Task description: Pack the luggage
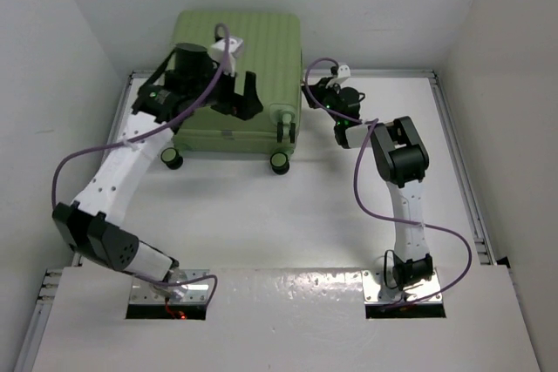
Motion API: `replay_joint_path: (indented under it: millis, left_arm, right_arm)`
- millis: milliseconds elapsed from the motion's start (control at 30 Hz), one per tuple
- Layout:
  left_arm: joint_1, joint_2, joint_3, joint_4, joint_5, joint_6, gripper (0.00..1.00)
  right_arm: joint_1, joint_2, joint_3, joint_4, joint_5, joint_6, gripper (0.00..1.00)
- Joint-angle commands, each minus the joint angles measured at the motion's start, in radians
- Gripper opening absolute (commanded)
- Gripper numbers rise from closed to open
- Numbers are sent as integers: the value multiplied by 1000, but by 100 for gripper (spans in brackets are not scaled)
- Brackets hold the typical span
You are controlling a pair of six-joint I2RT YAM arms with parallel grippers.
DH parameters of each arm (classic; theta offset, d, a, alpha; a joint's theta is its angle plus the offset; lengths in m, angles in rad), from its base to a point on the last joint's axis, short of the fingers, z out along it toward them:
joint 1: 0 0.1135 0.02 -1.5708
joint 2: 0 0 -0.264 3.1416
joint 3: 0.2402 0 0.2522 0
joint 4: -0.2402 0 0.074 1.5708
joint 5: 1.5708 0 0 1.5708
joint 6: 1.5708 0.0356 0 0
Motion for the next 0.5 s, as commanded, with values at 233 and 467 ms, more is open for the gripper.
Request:
replay_joint_path:
  millis: [233,467]
  left_arm:
    - [-195,250,163,-31,-64,-270,100]
    - [-298,411,321,-171,-295,-358,100]
  right_arm:
    - [52,-45,7,51,-56,18,0]
    - [24,-44,7,38,-45,21,0]
